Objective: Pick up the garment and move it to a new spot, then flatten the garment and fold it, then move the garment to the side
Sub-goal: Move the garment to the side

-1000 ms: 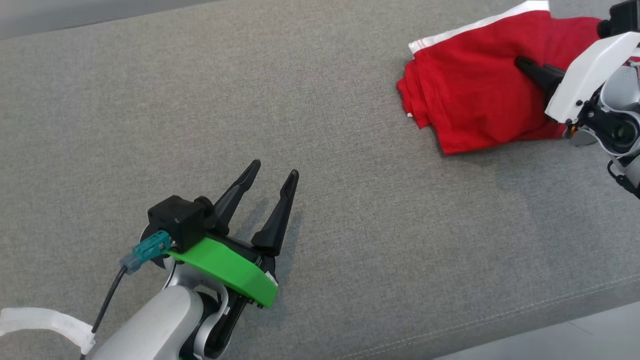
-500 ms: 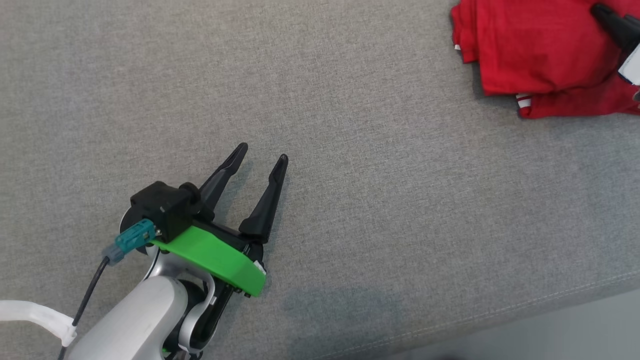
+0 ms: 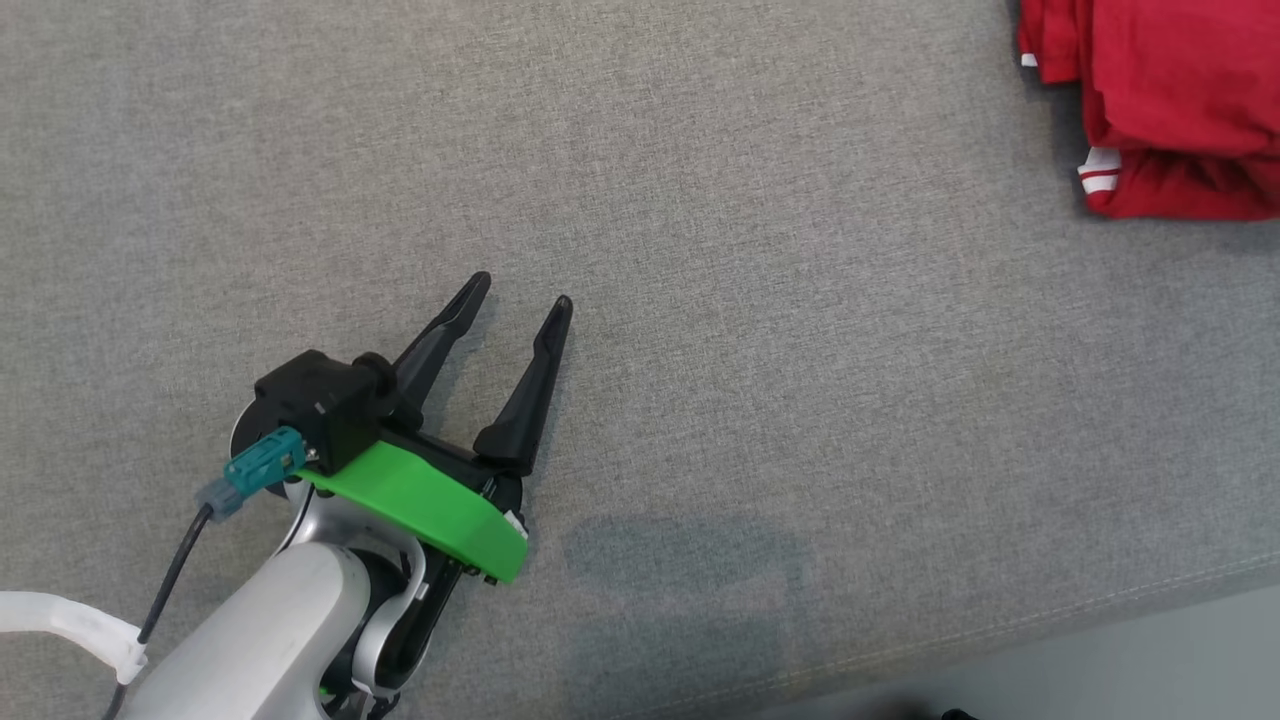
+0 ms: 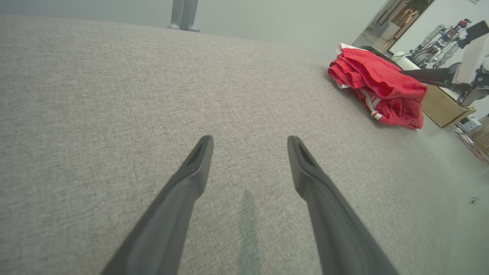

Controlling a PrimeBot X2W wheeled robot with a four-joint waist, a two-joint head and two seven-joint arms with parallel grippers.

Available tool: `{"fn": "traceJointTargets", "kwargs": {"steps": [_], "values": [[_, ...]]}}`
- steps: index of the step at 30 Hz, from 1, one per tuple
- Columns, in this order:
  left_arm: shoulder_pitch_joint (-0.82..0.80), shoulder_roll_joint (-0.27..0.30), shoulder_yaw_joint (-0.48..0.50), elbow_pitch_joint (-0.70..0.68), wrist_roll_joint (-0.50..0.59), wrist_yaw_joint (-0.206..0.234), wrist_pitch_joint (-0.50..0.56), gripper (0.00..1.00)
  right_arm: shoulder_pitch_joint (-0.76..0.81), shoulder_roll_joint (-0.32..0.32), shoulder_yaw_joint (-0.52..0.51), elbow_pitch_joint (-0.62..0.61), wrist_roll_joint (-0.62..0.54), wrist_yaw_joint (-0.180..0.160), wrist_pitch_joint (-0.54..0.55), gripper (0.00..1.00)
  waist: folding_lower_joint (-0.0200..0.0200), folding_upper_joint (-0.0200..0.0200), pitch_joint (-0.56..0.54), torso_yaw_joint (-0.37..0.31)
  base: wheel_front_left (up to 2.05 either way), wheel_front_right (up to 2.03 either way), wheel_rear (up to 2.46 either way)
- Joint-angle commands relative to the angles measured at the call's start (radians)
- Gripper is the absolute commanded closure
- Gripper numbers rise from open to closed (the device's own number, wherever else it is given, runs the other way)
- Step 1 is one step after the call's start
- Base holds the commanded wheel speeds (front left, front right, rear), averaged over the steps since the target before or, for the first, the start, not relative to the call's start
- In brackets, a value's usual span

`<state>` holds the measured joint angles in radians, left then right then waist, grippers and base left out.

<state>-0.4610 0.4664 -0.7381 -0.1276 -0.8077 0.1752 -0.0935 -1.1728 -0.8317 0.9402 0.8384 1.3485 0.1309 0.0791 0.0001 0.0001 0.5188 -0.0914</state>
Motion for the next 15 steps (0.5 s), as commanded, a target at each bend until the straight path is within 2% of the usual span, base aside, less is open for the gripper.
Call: {"fn": "traceJointTargets", "kwargs": {"steps": [1, 8, 15], "values": [[-0.011, 0.006, 0.005, 0.002, 0.002, 0.002, -0.004, 0.0, -0.008, 0.0, 0.005, 0.041, -0.017, 0.0, -0.011, 0.0, -0.0001, -0.0001, -0.004, 0.0, 0.0, 0.0, 0.0], [0.003, -0.008, 0.002, 0.023, -0.011, -0.007, -0.021, 0.0, -0.017, 0.052, 0.032, 0.194, -0.07, 0.0, -0.063, 0.0, -0.0001, -0.0001, -0.052, -0.006, 0.0, 0.0, 0.0], [0.039, -0.02, 0.004, 0.052, -0.031, -0.013, -0.05, 0.0, 0.023, 0.074, 0.066, 0.147, -0.107, 0.0, -0.166, 0.0, -0.0001, -0.0001, -0.157, -0.032, 0.0, 0.0, 0.0]]}}
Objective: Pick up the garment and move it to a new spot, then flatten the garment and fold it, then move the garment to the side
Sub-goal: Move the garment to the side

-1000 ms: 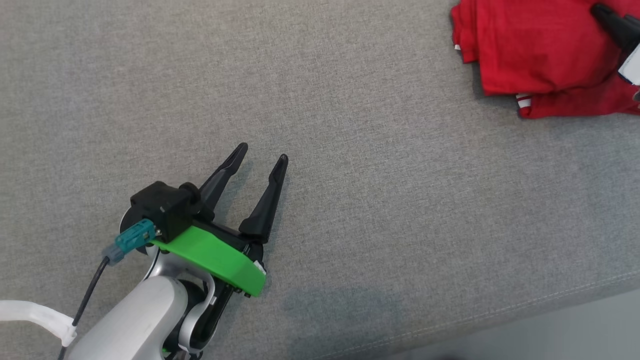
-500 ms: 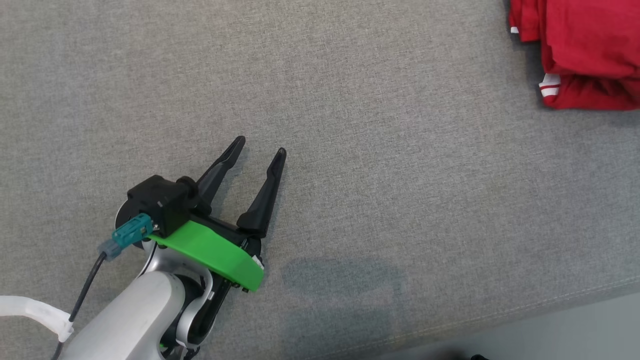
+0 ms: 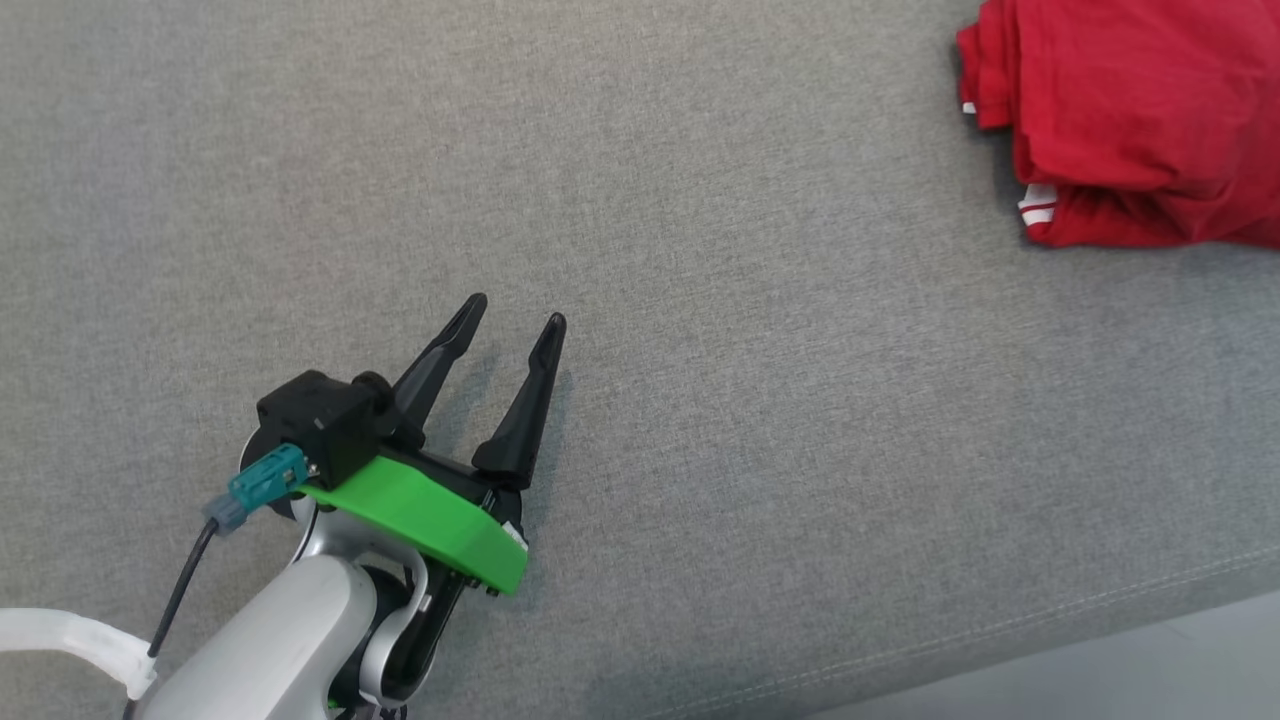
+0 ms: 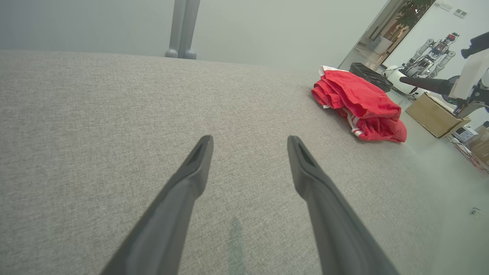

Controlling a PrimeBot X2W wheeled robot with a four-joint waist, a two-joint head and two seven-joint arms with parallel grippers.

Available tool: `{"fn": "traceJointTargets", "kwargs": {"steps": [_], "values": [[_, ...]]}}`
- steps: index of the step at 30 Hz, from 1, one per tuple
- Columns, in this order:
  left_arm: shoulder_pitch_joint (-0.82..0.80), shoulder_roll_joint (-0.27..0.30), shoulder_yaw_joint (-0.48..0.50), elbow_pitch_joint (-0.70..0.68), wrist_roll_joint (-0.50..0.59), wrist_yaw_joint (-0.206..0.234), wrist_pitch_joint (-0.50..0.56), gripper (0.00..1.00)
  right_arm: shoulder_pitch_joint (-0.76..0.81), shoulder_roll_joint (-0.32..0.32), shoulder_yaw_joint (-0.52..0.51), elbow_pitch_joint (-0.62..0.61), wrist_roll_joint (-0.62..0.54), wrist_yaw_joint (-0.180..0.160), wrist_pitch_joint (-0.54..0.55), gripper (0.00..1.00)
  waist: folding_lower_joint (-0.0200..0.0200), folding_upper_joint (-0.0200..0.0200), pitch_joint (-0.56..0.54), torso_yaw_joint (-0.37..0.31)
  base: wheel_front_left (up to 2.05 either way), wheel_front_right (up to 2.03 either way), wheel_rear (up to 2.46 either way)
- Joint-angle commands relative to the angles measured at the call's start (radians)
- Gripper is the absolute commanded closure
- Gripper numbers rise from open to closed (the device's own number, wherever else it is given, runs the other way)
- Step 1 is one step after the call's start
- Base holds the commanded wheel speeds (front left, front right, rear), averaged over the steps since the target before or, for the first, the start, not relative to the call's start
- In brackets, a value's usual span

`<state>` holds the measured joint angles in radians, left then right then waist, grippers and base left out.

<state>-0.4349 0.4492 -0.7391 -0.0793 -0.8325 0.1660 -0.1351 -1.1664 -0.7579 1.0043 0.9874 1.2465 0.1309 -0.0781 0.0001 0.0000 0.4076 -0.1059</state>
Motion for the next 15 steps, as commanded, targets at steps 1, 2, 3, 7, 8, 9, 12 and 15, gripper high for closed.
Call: {"fn": "traceJointTargets", "kwargs": {"steps": [1, 2, 3, 7, 8, 9, 12, 15], "values": [[0.019, -0.004, 0.005, 0.006, -0.009, -0.004, -0.01, 0.0, 0.023, 0.0, 0.005, -0.016, -0.007, 0.0, -0.023, 0.0, -0.0001, 0.0, -0.061, -0.021, 0.0, 0.0, 0.0], [0.025, -0.004, 0.007, 0.009, -0.015, -0.004, -0.016, 0.0, 0.027, 0.0, 0.008, -0.033, -0.011, 0.0, -0.037, 0.0, -0.0001, 0.0, -0.077, -0.026, 0.0, 0.0, 0.0], [0.031, -0.004, 0.01, 0.011, -0.017, -0.003, -0.02, 0.0, 0.033, 0.0, 0.012, -0.051, -0.014, 0.0, -0.049, 0.0, -0.0001, 0.0, -0.092, -0.031, 0.0, 0.0, 0.0], [0.059, -0.003, 0.018, 0.018, -0.029, 0.002, -0.041, 0.0, 0.065, -0.016, 0.026, -0.135, -0.022, 0.0, -0.097, 0.0, -0.0001, 0.0, -0.151, -0.044, 0.0, 0.0, 0.0], [0.066, -0.002, 0.021, 0.021, -0.033, 0.005, -0.046, 0.0, 0.076, -0.022, 0.028, -0.157, -0.022, 0.0, -0.108, 0.0, -0.0001, 0.0, -0.165, -0.045, 0.0, 0.0, 0.0], [0.066, -0.002, 0.021, 0.021, -0.033, 0.005, -0.046, 0.0, 0.076, -0.022, 0.028, -0.157, -0.022, 0.0, -0.108, 0.0, -0.0001, 0.0, -0.165, -0.045, 0.0, 0.0, 0.0], [0.087, 0.002, 0.035, 0.023, -0.044, 0.012, -0.06, 0.0, 0.11, -0.041, 0.023, -0.224, -0.018, 0.0, -0.135, 0.0, -0.0001, 0.0, -0.204, -0.044, 0.0, 0.0, 0.0], [0.11, 0.008, 0.049, 0.026, -0.054, 0.022, -0.072, 0.0, 0.164, -0.058, 0.011, -0.287, -0.009, 0.0, -0.155, 0.0, -0.0001, 0.0, -0.243, -0.035, 0.0, 0.0, 0.0]]}}
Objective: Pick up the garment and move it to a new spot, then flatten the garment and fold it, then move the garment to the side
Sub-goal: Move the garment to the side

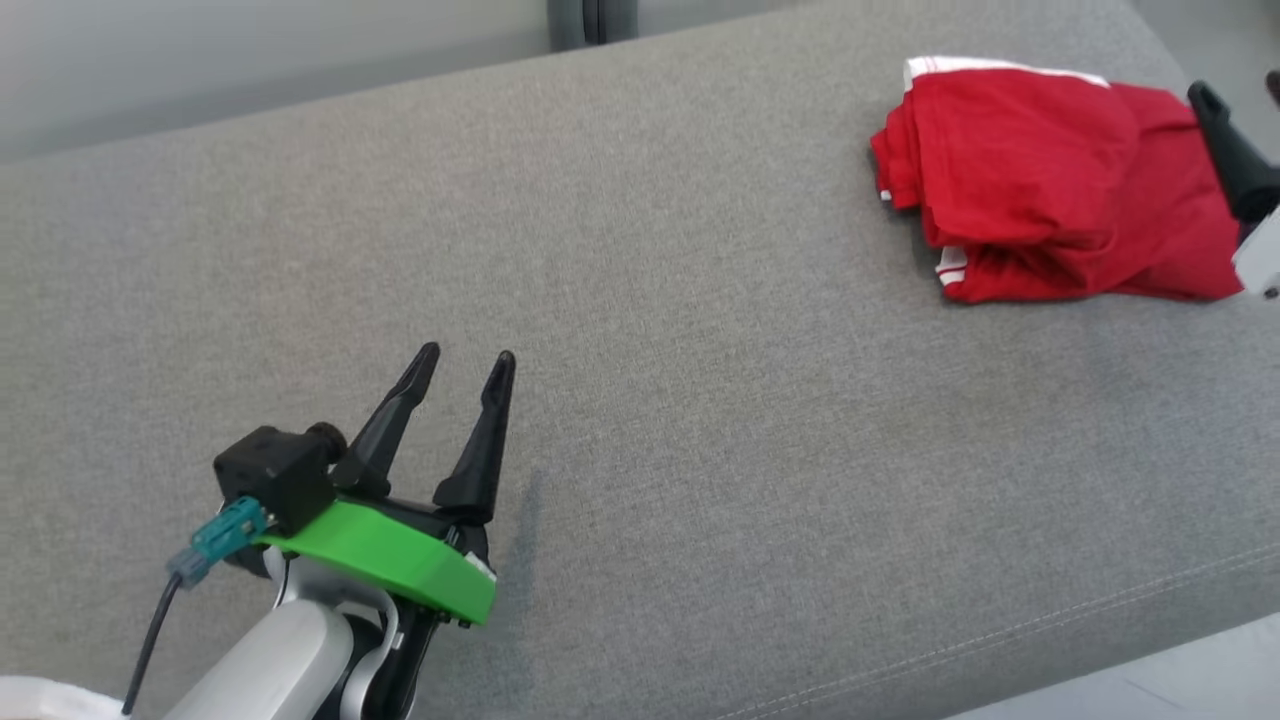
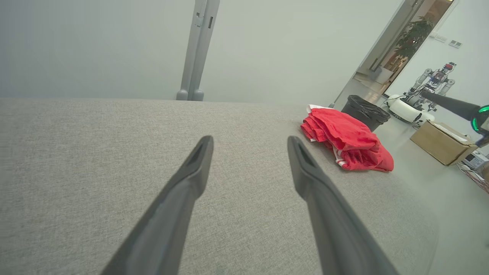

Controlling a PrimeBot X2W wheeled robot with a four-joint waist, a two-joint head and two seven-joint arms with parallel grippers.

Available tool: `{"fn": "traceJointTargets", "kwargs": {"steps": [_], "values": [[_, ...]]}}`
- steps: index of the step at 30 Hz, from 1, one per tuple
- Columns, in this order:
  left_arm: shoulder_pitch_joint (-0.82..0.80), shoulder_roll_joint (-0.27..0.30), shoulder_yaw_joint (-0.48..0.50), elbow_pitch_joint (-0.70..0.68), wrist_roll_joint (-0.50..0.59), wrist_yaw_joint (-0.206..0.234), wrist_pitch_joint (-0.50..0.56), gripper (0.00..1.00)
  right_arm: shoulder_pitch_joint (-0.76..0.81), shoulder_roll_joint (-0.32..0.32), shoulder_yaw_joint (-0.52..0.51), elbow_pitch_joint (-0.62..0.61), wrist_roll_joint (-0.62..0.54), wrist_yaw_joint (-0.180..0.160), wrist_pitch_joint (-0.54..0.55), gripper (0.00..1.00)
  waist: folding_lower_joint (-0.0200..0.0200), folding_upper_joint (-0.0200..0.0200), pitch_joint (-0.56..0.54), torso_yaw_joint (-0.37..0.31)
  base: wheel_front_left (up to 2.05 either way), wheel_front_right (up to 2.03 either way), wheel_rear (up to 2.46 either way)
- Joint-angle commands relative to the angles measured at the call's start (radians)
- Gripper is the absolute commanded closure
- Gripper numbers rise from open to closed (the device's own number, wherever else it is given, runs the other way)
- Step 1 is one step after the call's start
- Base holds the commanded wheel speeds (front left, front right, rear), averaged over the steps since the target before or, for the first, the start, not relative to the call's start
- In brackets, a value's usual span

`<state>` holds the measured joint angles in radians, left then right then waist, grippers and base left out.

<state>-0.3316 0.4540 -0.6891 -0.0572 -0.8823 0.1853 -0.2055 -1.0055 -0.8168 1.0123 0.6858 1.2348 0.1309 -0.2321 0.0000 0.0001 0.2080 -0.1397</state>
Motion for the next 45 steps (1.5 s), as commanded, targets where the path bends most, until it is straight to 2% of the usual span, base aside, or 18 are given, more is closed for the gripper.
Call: {"fn": "traceJointTargets", "kwargs": {"steps": [1, 8, 16, 23, 30, 37, 40, 45], "values": [[0.016, 0.005, 0.005, 0.002, -0.009, 0.006, -0.006, 0.0, 0.018, -0.005, -0.005, -0.007, 0.003, 0.0, -0.007, 0.0, 0.0, -0.0001, -0.055, 0.003, 0.0, 0.0, 0.0], [0.086, 0.034, 0.049, 0.002, -0.025, 0.033, -0.029, 0.0, 0.155, -0.019, -0.095, -0.117, -0.031, 0.0, -0.03, 0.0, 0.0, -0.0001, -0.127, 0.033, 0.0, 0.0, 0.0], [0.143, 0.038, 0.082, 0.015, -0.029, 0.052, -0.045, 0.0, 0.397, 0.049, -0.389, -0.24, -0.206, 0.0, -0.03, 0.0, 0.0, -0.0001, -0.181, 0.098, 0.0, 0.0, 0.0], [0.191, 0.027, 0.117, 0.03, -0.01, 0.064, -0.056, 0.0, 0.671, 0.189, -0.678, -0.375, -0.406, 0.0, -0.03, 0.0, 0.0, -0.0001, -0.22, 0.153, 0.0, 0.0, 0.0], [0.26, 0.005, 0.21, 0.022, 0.049, 0.079, -0.06, 0.0, 0.883, 0.358, -0.865, -0.525, -0.605, 0.0, -0.031, 0.0, 0.0, -0.0001, -0.234, 0.179, 0.0, 0.0, 0.0], [0.344, -0.058, 0.323, 0.02, 0.168, 0.056, -0.06, 0.0, 1.011, 0.501, -0.973, -0.609, -0.747, 0.0, -0.028, 0.0, 0.0, -0.0001, -0.237, 0.198, 0.0, 0.0, 0.0], [0.361, -0.077, 0.338, 0.033, 0.198, 0.047, -0.06, 0.0, 1.037, 0.533, -0.986, -0.626, -0.781, 0.0, -0.028, 0.0, 0.0, -0.0001, -0.239, 0.2, 0.0, 0.0, 0.0], [0.387, -0.121, 0.377, 0.055, 0.255, -0.005, -0.06, 0.0, 1.068, 0.573, -0.983, -0.657, -0.828, 0.0, -0.029, 0.0, 0.0, -0.0001, -0.238, 0.195, 0.0, 0.0, 0.0]]}}
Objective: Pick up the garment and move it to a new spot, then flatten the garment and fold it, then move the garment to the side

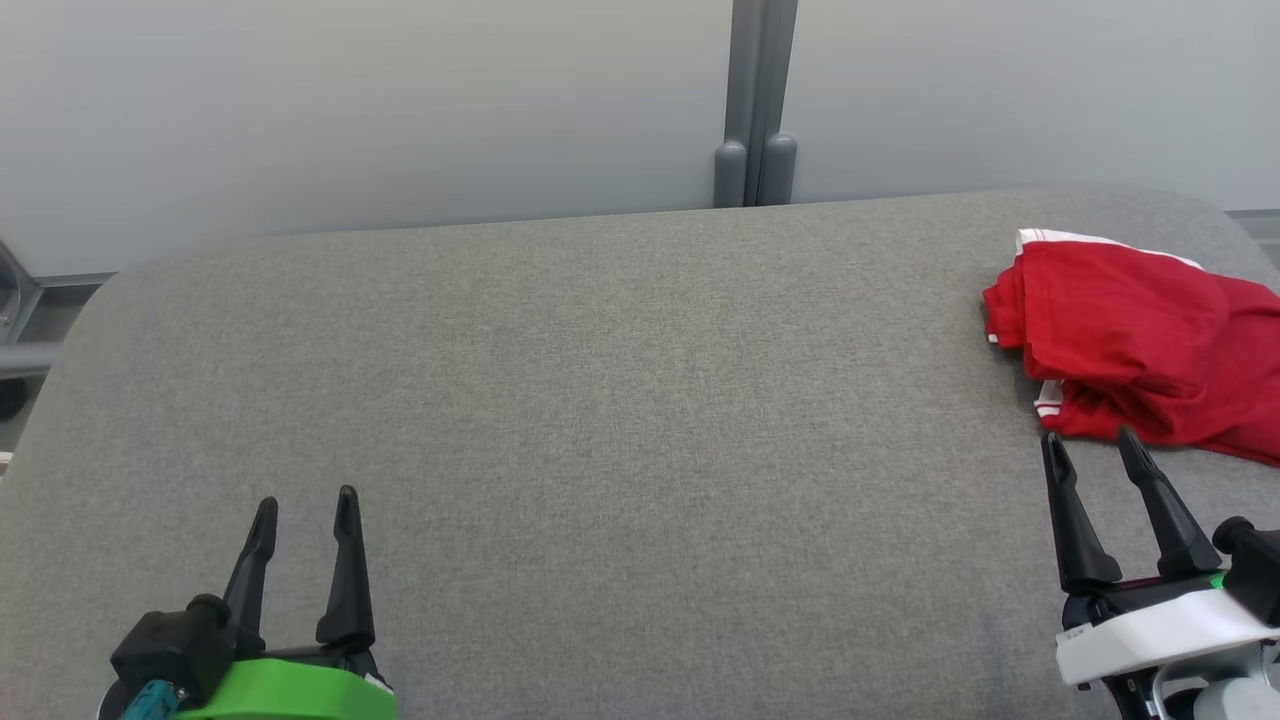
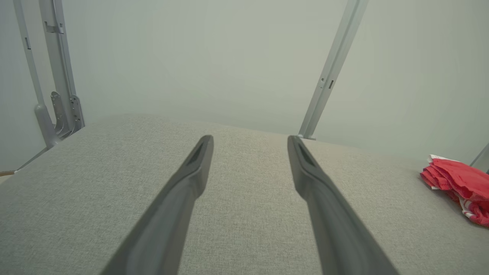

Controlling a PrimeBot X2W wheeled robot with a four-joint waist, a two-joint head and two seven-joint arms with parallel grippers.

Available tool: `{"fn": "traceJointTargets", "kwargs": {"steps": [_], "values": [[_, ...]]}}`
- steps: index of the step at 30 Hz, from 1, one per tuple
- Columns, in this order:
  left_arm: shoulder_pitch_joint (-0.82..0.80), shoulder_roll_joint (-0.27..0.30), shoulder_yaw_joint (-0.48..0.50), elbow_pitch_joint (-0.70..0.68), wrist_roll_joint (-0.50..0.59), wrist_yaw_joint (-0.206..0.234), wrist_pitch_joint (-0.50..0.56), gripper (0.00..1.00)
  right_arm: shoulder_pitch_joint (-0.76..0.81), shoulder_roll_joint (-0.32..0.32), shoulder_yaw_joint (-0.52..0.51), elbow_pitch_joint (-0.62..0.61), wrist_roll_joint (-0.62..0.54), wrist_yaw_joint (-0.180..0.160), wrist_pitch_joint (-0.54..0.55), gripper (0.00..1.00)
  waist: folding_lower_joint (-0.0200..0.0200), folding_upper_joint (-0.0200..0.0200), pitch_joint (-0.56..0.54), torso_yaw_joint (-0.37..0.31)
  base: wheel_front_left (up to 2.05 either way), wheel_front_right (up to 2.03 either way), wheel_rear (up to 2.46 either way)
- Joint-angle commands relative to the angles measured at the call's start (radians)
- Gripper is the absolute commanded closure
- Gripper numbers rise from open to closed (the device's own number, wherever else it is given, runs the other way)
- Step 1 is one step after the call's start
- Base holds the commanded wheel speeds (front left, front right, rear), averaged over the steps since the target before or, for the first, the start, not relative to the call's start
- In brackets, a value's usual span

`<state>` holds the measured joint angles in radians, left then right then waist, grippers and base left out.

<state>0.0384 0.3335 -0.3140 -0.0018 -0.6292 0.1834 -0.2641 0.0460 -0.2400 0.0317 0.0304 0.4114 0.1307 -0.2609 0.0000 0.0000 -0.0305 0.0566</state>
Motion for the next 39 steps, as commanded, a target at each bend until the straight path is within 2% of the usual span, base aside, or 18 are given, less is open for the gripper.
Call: {"fn": "traceJointTargets", "kwargs": {"steps": [1, 12, 31, 39], "values": [[0.022, -0.005, 0.008, 0.003, 0.013, -0.01, -0.001, 0.0, 0.02, 0.002, -0.002, -0.004, -0.01, 0.0, 0.0, 0.0, 0.0, 0.0, 0.0, -0.003, 0.0, 0.0, 0.0], [0.038, -0.049, 0.042, 0.045, 0.141, -0.051, -0.001, 0.0, 0.031, 0.023, 0.001, 0.004, -0.045, 0.0, -0.001, 0.0, 0.0, 0.0, 0.002, -0.007, 0.0, 0.0, 0.0], [0.027, -0.083, 0.076, 0.085, 0.184, -0.097, -0.001, 0.0, 0.021, 0.021, 0.02, 0.02, -0.032, 0.0, 0.001, 0.0, 0.0, 0.0, -0.007, -0.005, 0.0, 0.0, 0.0], [0.027, -0.086, 0.079, 0.093, 0.189, -0.103, -0.001, 0.0, 0.018, 0.021, 0.028, 0.023, -0.027, 0.0, 0.005, 0.0, 0.0, 0.0, -0.011, -0.011, 0.0, 0.0, 0.0]]}}
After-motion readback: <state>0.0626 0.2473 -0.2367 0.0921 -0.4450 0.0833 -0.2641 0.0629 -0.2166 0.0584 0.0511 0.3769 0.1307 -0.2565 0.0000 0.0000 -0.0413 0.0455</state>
